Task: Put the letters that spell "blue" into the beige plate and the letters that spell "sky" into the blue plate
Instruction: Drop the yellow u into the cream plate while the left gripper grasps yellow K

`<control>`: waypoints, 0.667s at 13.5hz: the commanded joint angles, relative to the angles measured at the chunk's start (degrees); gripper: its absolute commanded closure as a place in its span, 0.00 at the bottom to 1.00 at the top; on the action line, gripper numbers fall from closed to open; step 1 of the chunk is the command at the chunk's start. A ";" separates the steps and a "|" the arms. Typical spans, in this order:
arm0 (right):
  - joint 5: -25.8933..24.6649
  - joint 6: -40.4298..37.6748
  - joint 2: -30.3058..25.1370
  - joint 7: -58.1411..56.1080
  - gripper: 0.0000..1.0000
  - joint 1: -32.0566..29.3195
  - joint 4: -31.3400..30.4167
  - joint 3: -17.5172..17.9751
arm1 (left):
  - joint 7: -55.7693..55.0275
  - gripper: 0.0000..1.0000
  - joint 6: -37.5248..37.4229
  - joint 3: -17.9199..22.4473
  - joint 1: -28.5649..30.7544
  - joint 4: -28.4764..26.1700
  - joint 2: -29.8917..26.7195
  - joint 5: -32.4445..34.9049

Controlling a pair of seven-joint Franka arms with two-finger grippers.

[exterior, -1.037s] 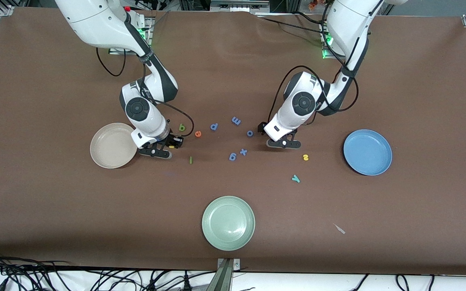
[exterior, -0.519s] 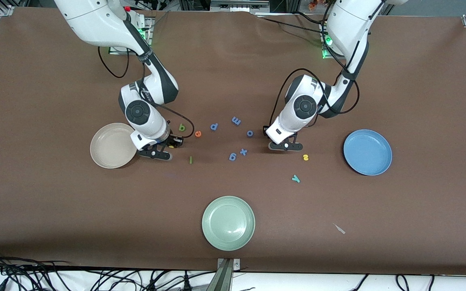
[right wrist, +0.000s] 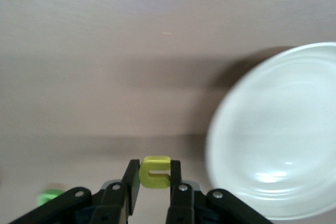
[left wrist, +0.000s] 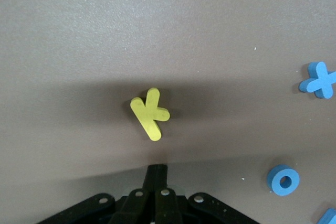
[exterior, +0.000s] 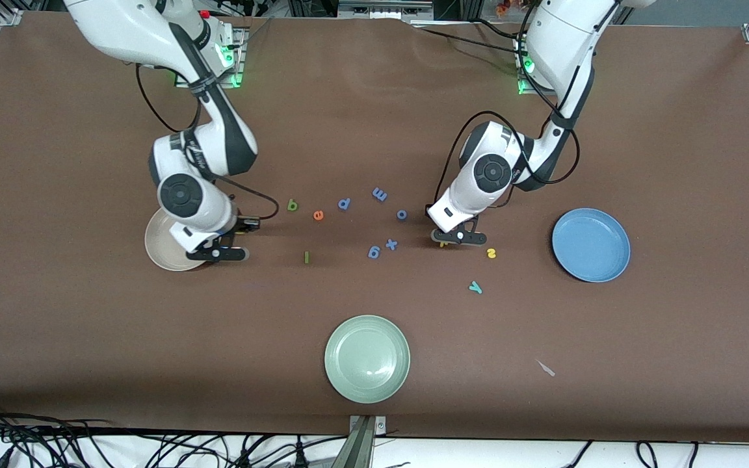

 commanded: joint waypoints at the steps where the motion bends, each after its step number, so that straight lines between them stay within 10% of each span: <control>1: 0.43 -2.69 -0.88 -11.58 0.82 -0.15 -0.70 -5.02 | 1.46 0.89 -0.13 1.03 -0.40 0.89 0.70 -0.20; 3: 0.43 -3.04 -0.26 -16.18 0.81 -0.23 -0.79 -7.58 | 0.14 0.32 -0.39 1.64 -0.31 3.43 0.44 -0.55; 4: 0.43 -2.96 0.26 -16.46 0.70 -0.67 -0.70 -7.85 | -0.47 0.29 -0.74 3.21 -0.31 5.27 0.18 -0.73; 6: 0.61 -3.04 0.27 -15.41 0.00 -0.94 -0.35 -7.85 | -0.57 0.28 -0.75 4.02 -0.13 6.17 0.53 -0.82; 9: 1.13 -3.04 -0.17 -10.61 0.00 0.63 0.18 -6.80 | -1.62 0.29 -0.75 4.02 -0.39 6.17 1.76 -4.24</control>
